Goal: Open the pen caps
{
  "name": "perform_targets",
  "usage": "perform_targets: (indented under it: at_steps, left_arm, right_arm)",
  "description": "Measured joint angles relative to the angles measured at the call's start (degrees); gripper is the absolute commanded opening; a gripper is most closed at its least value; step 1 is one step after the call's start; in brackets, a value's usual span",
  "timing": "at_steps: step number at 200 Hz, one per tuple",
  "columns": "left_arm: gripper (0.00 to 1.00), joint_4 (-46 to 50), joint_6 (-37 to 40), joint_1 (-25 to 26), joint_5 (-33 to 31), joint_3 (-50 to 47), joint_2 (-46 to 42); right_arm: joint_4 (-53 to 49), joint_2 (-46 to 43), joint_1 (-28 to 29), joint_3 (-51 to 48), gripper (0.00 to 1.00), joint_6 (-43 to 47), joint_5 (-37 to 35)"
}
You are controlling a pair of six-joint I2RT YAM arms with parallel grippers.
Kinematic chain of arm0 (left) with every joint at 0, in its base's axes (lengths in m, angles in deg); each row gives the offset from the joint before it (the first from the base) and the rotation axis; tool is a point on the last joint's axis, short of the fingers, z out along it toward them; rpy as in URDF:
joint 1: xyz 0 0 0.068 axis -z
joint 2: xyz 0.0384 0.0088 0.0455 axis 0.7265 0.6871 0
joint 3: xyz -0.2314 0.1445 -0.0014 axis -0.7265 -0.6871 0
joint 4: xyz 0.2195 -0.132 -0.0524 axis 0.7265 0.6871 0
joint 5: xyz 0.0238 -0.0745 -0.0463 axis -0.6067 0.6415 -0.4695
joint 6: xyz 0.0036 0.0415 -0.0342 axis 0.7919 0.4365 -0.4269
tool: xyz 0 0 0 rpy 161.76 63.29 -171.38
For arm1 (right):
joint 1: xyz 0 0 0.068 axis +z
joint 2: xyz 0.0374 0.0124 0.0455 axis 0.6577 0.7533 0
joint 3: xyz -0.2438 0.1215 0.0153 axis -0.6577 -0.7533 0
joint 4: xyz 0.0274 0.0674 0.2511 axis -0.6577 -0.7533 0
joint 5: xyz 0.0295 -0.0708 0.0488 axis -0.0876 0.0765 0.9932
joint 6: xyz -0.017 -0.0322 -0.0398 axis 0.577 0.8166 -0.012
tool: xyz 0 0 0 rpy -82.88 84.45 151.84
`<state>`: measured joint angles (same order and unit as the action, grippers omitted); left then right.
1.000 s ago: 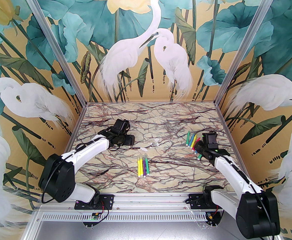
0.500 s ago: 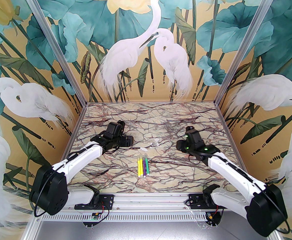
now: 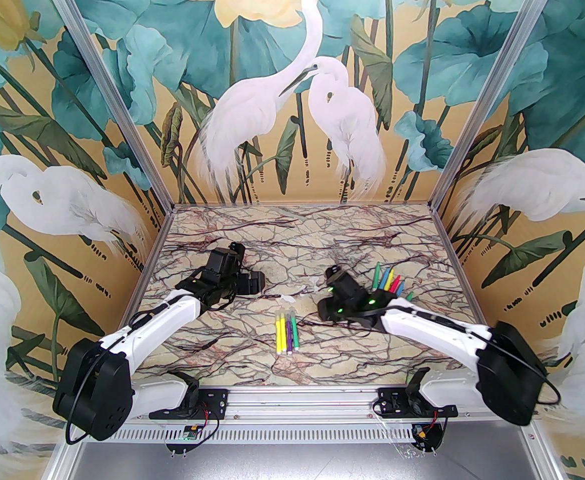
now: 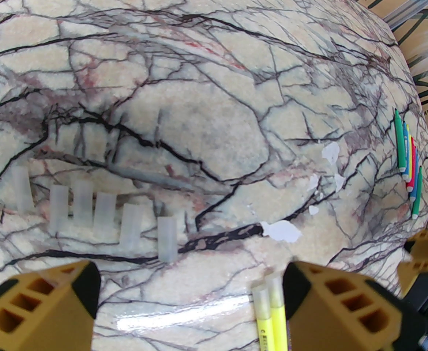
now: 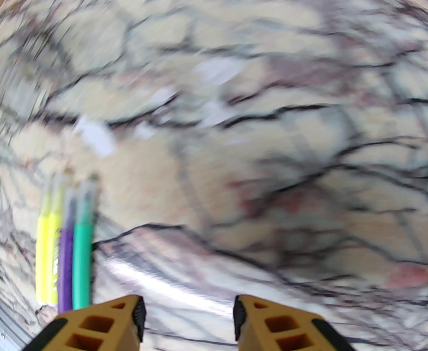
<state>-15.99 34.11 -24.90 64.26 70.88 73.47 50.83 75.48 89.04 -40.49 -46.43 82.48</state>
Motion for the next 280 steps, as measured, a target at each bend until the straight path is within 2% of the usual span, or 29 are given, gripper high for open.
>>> perform_targets:
  at_steps: [42, 83, 191, 280]
  left_arm:
    - [0.90, -0.4, 0.0, -0.4, 0.0, -0.2, -1.3]
    - [0.91, -0.8, -0.2, -0.8, -0.6, -1.2, -2.8]
    - [0.92, -1.3, -0.2, -1.1, -1.4, -3.0, -4.5]
    - [0.92, -1.7, -0.2, -1.1, -1.3, -3.1, -4.5]
  right_arm:
    - [0.7, 8.3, 6.4, 4.4, 0.47, -0.7, 0.2]
    - [0.8, 13.6, 9.1, 8.5, 0.47, -1.0, 0.3]
    - [0.1, 20.9, 10.2, 12.9, 0.44, -2.1, 1.7]
    - [-2.5, 22.7, 10.2, 14.1, 0.39, -3.8, 1.6]
